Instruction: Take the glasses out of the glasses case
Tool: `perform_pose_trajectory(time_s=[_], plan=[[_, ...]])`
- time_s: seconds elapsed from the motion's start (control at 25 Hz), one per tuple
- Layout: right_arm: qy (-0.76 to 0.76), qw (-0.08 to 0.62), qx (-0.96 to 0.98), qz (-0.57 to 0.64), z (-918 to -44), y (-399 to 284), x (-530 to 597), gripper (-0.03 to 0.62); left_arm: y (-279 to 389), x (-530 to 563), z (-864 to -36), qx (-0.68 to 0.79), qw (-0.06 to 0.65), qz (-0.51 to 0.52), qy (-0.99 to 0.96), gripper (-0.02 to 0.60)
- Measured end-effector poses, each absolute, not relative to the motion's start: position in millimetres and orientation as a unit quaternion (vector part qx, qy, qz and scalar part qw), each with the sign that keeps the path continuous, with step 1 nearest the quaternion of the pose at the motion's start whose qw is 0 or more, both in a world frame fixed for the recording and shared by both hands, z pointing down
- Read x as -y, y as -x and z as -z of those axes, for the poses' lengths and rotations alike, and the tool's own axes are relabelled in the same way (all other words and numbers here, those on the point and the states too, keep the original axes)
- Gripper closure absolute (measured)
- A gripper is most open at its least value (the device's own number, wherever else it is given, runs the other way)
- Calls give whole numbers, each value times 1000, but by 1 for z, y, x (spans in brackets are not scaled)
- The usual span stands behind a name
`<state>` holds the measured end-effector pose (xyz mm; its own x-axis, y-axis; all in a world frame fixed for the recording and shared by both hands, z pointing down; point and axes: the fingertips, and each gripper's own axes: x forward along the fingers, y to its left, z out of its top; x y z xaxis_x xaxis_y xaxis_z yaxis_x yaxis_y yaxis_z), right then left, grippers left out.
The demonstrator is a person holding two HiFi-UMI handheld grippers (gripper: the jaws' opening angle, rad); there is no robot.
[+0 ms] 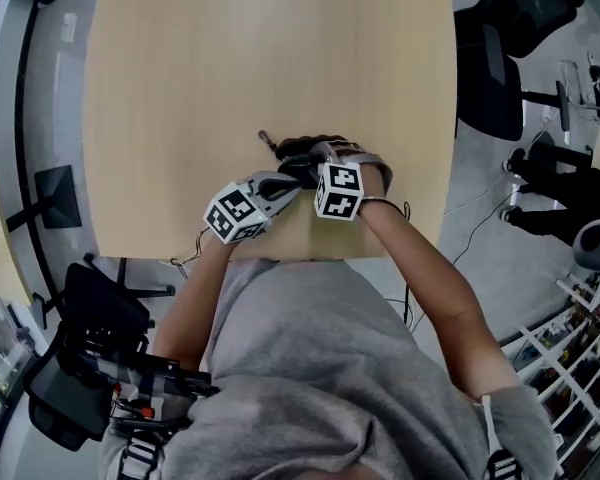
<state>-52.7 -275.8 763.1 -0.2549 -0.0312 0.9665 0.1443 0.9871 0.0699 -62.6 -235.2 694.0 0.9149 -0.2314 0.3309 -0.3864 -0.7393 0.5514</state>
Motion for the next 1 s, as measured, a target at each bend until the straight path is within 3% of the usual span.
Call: perform_pose_trajectory(time_s=[0.04, 0.24, 1.0], plan=[[31, 607, 791, 69, -762, 52, 278, 485, 62, 236, -693, 171, 320, -121, -924, 574], [21, 606, 793, 58, -761, 45, 282, 502, 64, 245, -692, 183, 313, -112, -925, 574], [-89, 524, 846, 41, -663, 25, 297, 503, 88, 250, -654, 249, 292, -88, -919, 574]])
